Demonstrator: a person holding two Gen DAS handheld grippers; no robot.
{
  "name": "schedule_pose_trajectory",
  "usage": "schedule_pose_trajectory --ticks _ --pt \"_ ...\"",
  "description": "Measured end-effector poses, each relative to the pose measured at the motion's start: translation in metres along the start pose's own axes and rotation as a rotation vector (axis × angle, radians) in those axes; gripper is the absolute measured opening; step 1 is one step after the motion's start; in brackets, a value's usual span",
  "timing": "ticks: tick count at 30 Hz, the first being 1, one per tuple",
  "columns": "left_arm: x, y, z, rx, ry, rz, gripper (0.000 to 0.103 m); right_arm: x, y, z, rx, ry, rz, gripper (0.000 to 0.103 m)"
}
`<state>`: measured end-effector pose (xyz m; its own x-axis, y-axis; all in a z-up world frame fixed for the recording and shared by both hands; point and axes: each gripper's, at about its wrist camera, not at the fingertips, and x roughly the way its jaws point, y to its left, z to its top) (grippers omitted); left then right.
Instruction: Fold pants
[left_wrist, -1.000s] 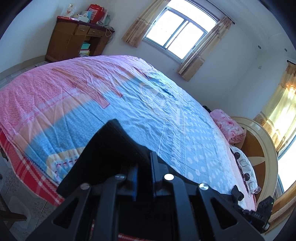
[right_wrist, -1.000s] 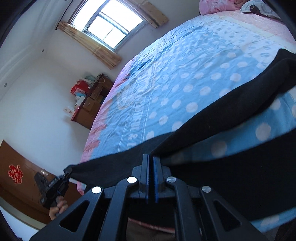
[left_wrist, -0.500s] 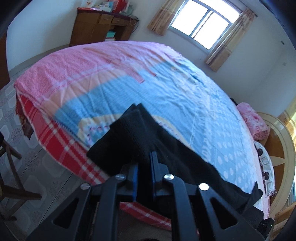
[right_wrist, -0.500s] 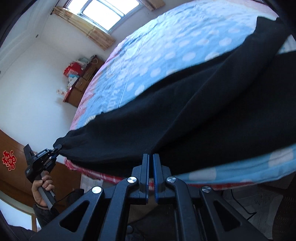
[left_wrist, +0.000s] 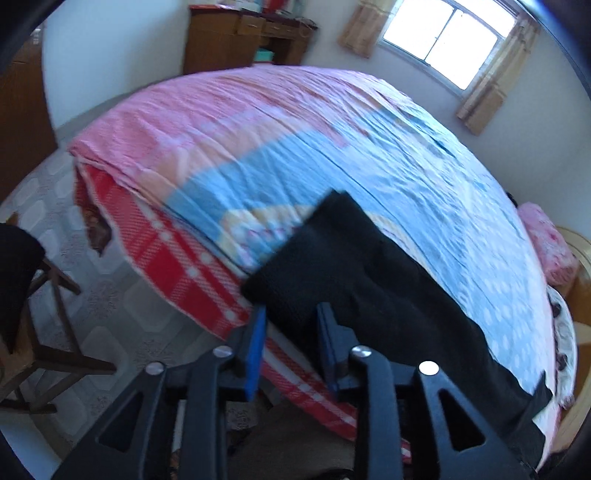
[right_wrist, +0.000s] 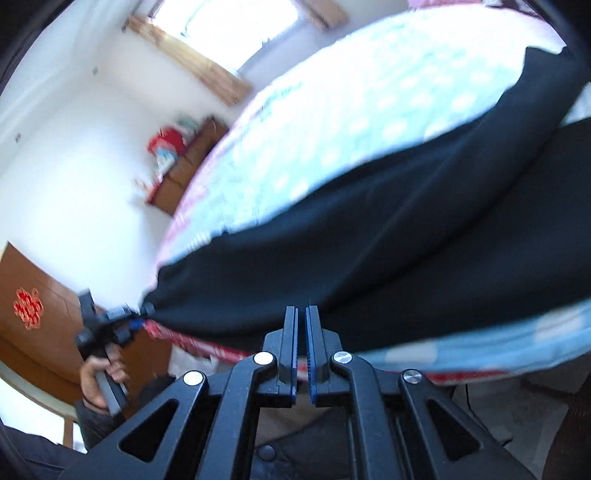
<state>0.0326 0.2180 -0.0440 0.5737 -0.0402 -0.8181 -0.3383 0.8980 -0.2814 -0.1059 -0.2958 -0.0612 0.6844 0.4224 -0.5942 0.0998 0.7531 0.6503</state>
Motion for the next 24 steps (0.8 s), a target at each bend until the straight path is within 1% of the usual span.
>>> schedule_pose_trajectory --ticks 1,3,4,5,6,7,8,9,10,12,14,15,16,17,18,19,20,21,24 --pt "-0.007 0.002 0.002 -0.002 -0.043 0.065 0.030 -0.006 -0.004 0.005 0.015 -0.034 -0.005 0.005" --pt "-0.022 0.005 0.007 0.006 -0.139 0.175 0.030 -0.016 -0.013 0.011 0.043 -0.076 -0.018 0.005" --pt "-0.030 0.005 0.009 0.009 -0.185 0.205 0.030 -0.020 -0.018 0.014 0.060 -0.097 -0.031 0.005" --pt "-0.038 0.003 0.010 0.021 -0.224 0.206 0.030 -0.025 -0.023 0.017 0.075 -0.118 -0.041 0.005" --pt "-0.041 0.000 0.011 0.037 -0.237 0.182 0.030 -0.030 -0.029 0.020 0.088 -0.139 -0.048 0.005" --pt "-0.043 -0.006 0.011 0.057 -0.242 0.142 0.034 -0.038 -0.034 0.023 0.097 -0.164 -0.063 0.005" --pt "-0.044 -0.014 0.009 0.087 -0.238 0.084 0.042 -0.047 -0.038 0.027 0.095 -0.198 -0.092 0.005" --pt "-0.042 -0.025 0.008 0.123 -0.229 0.029 0.045 -0.054 -0.041 0.031 0.088 -0.227 -0.119 0.005" --pt "-0.040 -0.036 0.005 0.156 -0.219 -0.010 0.049 -0.062 -0.043 0.034 0.078 -0.261 -0.152 0.005" --pt "-0.031 -0.066 -0.004 0.251 -0.189 -0.095 0.049 -0.076 -0.049 0.045 0.068 -0.313 -0.223 0.005" --pt "-0.020 -0.096 -0.009 0.326 -0.174 -0.151 0.052 -0.087 -0.051 0.059 0.059 -0.358 -0.291 0.006" --pt "-0.015 -0.107 -0.010 0.353 -0.172 -0.152 0.052 -0.093 -0.054 0.069 0.050 -0.374 -0.324 0.008" --pt "-0.011 -0.118 -0.012 0.376 -0.170 -0.149 0.052 -0.097 -0.055 0.083 0.032 -0.392 -0.366 0.015" --pt "-0.004 -0.130 -0.012 0.400 -0.167 -0.153 0.052 -0.100 -0.057 0.093 0.025 -0.406 -0.392 0.037" --pt "-0.002 -0.136 -0.014 0.408 -0.168 -0.160 0.052 -0.103 -0.061 0.104 0.028 -0.424 -0.412 0.051" --pt "0.003 -0.142 -0.015 0.416 -0.168 -0.161 0.052 -0.105 -0.067 0.116 0.043 -0.458 -0.416 0.069" --pt "0.007 -0.146 -0.017 0.426 -0.166 -0.153 0.052 -0.106 -0.072 0.125 0.051 -0.482 -0.418 0.070" --pt "0.010 -0.148 -0.019 0.433 -0.161 -0.144 0.052 -0.106 -0.077 0.135 0.053 -0.486 -0.436 0.070" --pt "0.025 -0.148 -0.026 0.444 -0.126 -0.120 0.052 -0.089 -0.090 0.177 0.046 -0.439 -0.577 0.070"
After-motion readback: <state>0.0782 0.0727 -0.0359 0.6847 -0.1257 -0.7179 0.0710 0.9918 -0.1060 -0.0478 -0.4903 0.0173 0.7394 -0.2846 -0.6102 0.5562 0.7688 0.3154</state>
